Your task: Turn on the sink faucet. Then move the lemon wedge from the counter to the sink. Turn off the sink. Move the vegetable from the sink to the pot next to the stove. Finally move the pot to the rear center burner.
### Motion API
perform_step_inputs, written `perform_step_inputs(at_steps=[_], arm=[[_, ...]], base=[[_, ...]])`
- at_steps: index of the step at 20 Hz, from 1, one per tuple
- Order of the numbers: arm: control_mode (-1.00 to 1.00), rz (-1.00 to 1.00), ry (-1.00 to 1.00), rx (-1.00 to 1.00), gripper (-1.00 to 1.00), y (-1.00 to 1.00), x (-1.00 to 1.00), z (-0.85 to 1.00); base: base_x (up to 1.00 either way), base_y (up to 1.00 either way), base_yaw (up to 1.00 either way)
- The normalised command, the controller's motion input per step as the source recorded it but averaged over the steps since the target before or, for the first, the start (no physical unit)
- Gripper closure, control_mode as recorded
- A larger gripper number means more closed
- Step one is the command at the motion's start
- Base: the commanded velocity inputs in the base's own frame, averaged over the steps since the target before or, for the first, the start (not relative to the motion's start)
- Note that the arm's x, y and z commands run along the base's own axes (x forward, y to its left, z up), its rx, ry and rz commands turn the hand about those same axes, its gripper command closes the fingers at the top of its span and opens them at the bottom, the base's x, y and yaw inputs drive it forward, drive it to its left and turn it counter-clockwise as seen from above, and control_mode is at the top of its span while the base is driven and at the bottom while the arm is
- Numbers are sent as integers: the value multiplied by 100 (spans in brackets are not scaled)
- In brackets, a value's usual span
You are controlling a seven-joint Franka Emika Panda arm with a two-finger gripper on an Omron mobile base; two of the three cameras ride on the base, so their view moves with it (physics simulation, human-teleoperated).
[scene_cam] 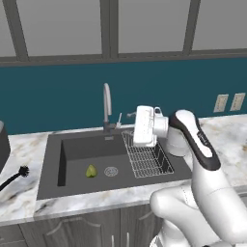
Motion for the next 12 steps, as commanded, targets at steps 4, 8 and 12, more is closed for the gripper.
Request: perform_step_inputs(at_steps=[4,8,12], arm=[[-100,-2,38,-5,-100,32,-10,7],[-100,-7,42,-5,-100,31,0,2],[-100,-25,39,-2,-100,15,0,-12]], base=[[0,0,0],[0,0,0],[0,0,0]])
